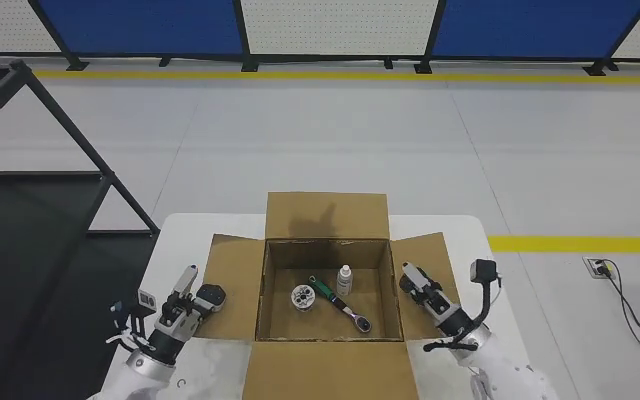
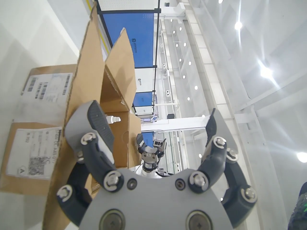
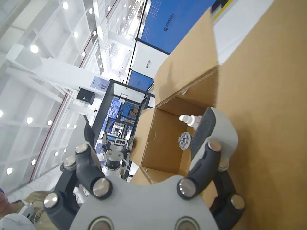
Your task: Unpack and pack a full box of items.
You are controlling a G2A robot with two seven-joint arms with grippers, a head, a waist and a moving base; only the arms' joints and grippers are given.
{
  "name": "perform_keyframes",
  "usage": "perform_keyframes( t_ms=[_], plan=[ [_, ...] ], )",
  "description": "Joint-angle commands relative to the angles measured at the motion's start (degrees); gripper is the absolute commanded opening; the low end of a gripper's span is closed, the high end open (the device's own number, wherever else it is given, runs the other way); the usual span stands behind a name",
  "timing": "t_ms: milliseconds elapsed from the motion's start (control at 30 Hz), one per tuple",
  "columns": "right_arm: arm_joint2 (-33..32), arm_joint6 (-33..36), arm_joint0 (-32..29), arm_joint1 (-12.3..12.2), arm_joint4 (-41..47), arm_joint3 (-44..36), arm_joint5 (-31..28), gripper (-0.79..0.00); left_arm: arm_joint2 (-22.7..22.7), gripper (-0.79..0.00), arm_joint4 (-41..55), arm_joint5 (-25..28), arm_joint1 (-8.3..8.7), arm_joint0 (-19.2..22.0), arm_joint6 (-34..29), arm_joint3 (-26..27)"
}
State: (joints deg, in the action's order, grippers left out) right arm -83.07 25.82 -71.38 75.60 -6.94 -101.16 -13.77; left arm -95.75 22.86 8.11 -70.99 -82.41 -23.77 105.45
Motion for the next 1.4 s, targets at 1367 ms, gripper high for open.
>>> perform_keyframes(
  t_ms=[1367],
  plan=[
    [31.14, 16.76, 26.36, 3.12, -55.12, 13.35, 29.11, 0.000, -6.57, 0.000, 21.00, 0.91, -0.57, -2.36, 4.54, 6.70]
  ],
)
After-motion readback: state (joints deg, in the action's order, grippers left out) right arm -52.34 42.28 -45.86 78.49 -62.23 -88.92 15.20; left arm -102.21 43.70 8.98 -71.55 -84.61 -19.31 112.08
